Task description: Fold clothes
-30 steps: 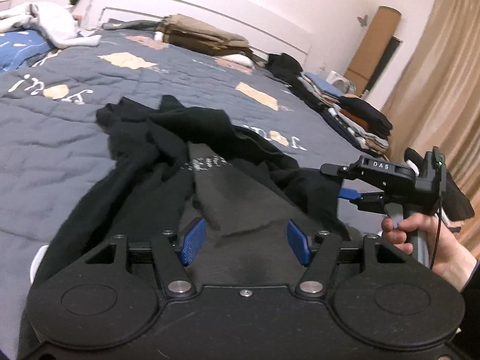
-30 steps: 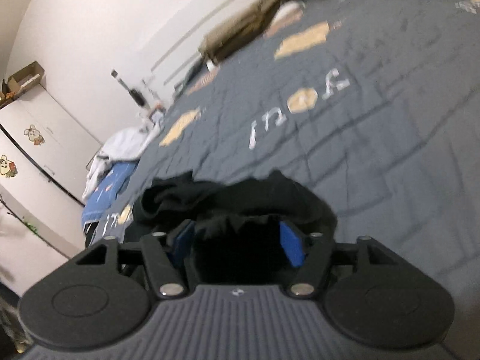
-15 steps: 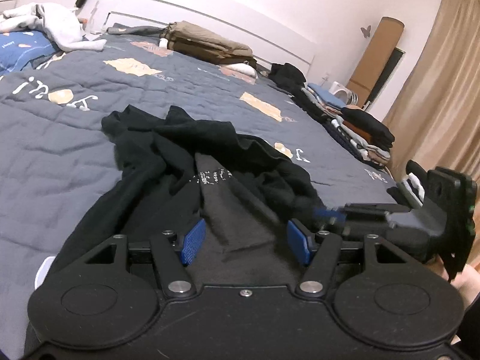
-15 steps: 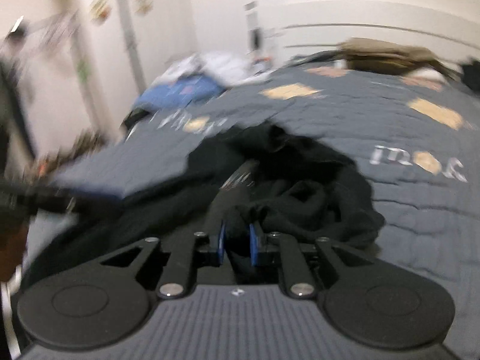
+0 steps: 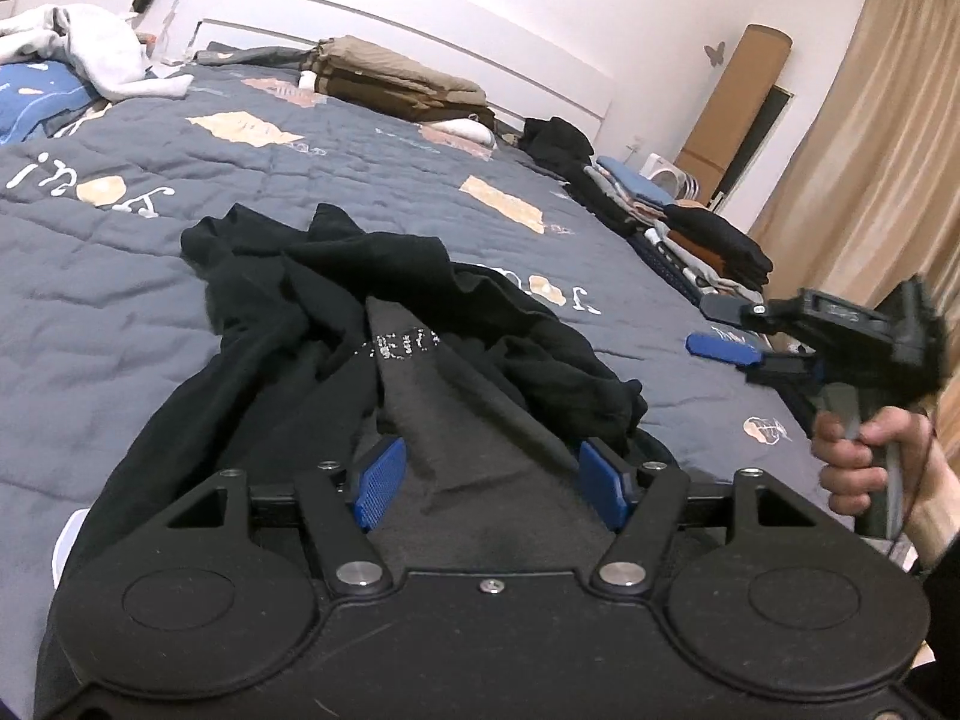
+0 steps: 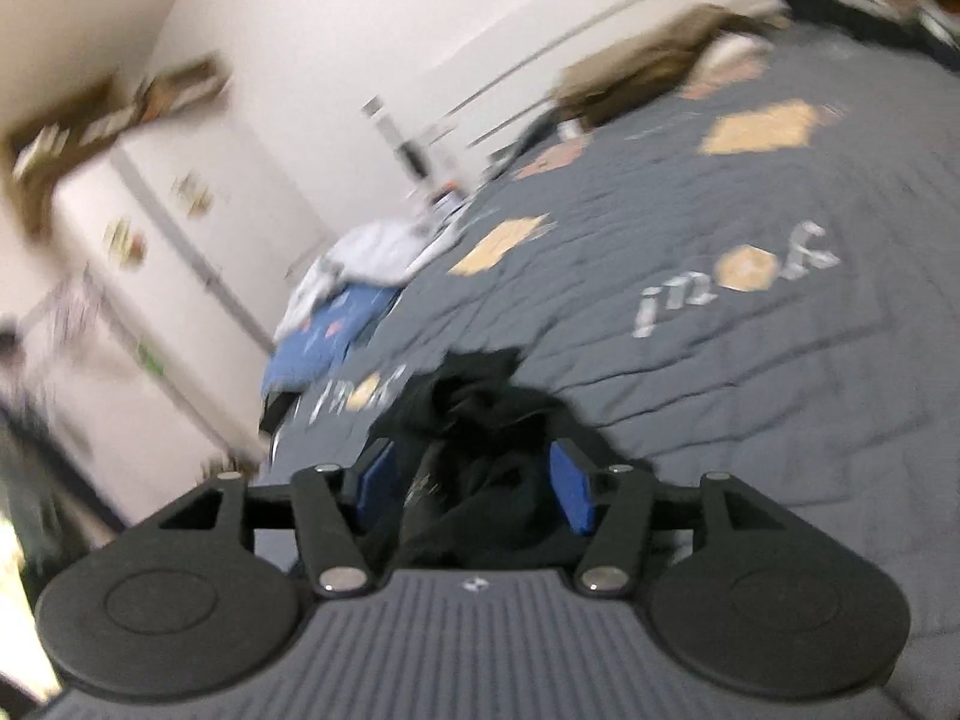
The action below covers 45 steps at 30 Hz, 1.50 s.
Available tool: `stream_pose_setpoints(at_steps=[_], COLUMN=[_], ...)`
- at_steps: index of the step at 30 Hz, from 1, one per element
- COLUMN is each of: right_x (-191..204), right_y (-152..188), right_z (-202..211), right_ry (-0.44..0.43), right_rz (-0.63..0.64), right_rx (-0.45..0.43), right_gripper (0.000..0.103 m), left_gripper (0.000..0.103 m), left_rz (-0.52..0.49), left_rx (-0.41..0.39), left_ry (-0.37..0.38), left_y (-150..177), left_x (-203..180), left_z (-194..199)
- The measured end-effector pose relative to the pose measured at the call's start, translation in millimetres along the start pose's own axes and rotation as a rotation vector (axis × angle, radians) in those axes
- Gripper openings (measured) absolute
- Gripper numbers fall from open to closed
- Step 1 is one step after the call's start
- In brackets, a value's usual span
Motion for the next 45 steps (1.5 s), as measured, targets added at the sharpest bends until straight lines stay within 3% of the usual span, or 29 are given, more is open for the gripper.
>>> stream_pose_setpoints(at_steps=[5, 10, 11, 12, 13, 14, 17, 22, 24, 26, 28, 31, 34, 37, 39, 45], right_x=[-50, -52, -51, -51, -51, -49, -28, 49, 85, 117, 134, 132, 126, 129, 130, 116], right_y=[17, 32, 33, 35, 37, 37, 30, 25, 32, 51, 79, 115, 127, 101, 80, 25], right_z=[-30, -63, -67, -70, -74, -75, -66, -56, -54, -59, -73, -89, -91, -72, -57, -6], right_ry=[0.091, 0.085, 0.1, 0.115, 0.131, 0.142, 0.15, 0.081, 0.025, -0.041, -0.062, 0.021, 0.092, 0.08, 0.066, 0.028], right_rz=[-0.146, -0.164, -0.171, -0.178, -0.184, -0.18, -0.081, 0.184, 0.286, 0.379, 0.452, 0.588, 0.664, 0.618, 0.581, 0.469], right_rx=[0.049, 0.065, 0.066, 0.068, 0.069, 0.063, 0.019, -0.024, -0.018, 0.044, 0.164, 0.28, 0.328, 0.277, 0.231, 0.049], right_gripper=[0.057, 0.055, 0.046, 0.018, 0.01, 0.011, 0.01, 0.01, 0.01, 0.01, 0.011, 0.015, 0.017, 0.02, 0.036, 0.061], left_gripper=[0.063, 0.063, 0.063, 0.063, 0.063, 0.063, 0.063, 0.063, 0.063, 0.063, 0.063, 0.063, 0.063, 0.063, 0.064, 0.068], left_rz=[0.0, 0.015, 0.016, 0.018, 0.019, 0.02, 0.033, 0.061, 0.075, 0.086, 0.093, 0.102, 0.109, 0.1, 0.092, 0.027], left_rx=[0.003, -0.002, -0.002, -0.003, -0.003, -0.003, -0.012, -0.058, -0.077, -0.092, -0.101, -0.113, -0.102, -0.094, -0.082, -0.036], left_ry=[-0.001, -0.012, -0.015, -0.018, -0.021, -0.022, -0.025, -0.045, -0.05, -0.054, -0.058, -0.064, -0.068, -0.055, -0.035, 0.002], left_y=[1, 0, 0, 0, 0, -1, -4, -16, -21, -25, -29, -33, -32, -31, -30, -18], left_x=[0, 4, 5, 6, 6, 7, 10, 18, 23, 26, 29, 33, 35, 31, 27, 11], left_z=[-2, -2, -2, -2, -2, -2, 1, 9, 14, 19, 22, 27, 24, 23, 21, 10])
Point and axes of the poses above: each gripper's, at about its wrist camera, not at the fingertips, and z roughly against the way its jaws point, x to its left, y to its underside, the point moved 10 cm from there along -z, roughly the way its jaws point, and after that the axes turned 1 degree about -y, right-handed, at the moved point
